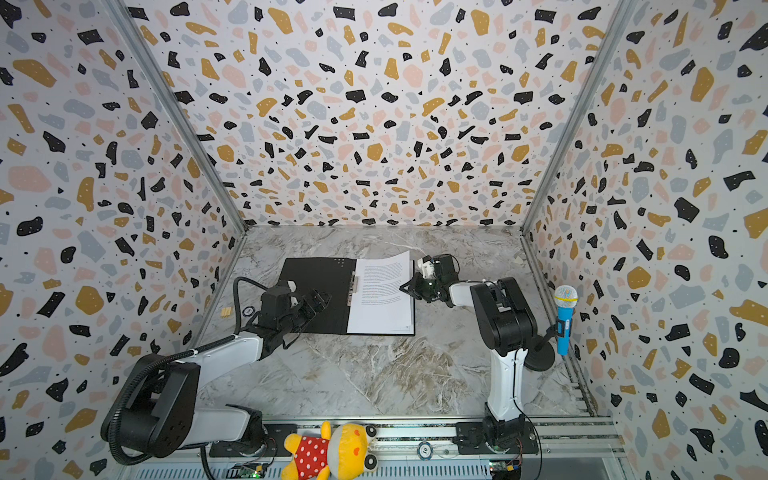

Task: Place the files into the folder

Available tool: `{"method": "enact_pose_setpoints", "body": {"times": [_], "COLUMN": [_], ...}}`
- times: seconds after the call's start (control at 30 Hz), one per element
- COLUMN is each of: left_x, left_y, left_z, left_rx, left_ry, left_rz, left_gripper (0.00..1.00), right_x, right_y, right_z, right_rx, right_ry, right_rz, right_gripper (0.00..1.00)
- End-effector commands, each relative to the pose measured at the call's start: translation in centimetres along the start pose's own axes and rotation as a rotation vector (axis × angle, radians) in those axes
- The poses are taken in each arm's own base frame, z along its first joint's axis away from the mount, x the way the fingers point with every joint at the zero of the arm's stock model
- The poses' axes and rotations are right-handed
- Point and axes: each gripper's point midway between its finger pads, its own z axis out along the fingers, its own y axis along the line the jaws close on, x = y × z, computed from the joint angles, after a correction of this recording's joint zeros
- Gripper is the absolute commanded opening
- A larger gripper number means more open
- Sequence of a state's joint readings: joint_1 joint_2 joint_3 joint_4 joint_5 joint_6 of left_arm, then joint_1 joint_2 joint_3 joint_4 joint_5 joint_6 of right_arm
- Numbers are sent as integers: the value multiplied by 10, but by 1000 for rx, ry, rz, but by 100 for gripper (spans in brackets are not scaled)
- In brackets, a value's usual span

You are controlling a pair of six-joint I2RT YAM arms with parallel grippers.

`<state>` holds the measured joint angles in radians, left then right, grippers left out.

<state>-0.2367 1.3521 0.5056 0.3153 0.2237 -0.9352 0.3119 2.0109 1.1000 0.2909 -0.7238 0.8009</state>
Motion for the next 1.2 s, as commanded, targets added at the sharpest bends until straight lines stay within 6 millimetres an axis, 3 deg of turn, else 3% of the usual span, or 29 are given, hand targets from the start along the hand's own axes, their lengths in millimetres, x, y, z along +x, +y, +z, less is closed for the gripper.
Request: {"method": "enact_pose_setpoints", "body": {"times": [0.0, 0.33, 0.47, 0.83, 1.17], "left_x": [-3, -3, -2, -4, -9], "left_y": [-4, -4, -3, -5, -9], "left_z": [-3, -3, -4, -5, -3], "left_rx": [27, 31, 31, 39, 41], "left_ry": [-16, -19, -17, -27, -35], "left_rz": [3, 2, 0, -5, -7], "left_gripper": [100, 100, 100, 100, 100], "right_x": [-4, -3, -3, -5, -10], "right_y": [16, 17, 16, 12, 7], "right_z": [-8, -10, -11, -16, -30], "right_rx": [-16, -4, 4, 63, 170], "right_ry": [-29, -35, -31, -34, -53], "right_rz": [-29, -28, -27, -36, -62], "right_gripper": [0, 1, 11, 58, 77]}}
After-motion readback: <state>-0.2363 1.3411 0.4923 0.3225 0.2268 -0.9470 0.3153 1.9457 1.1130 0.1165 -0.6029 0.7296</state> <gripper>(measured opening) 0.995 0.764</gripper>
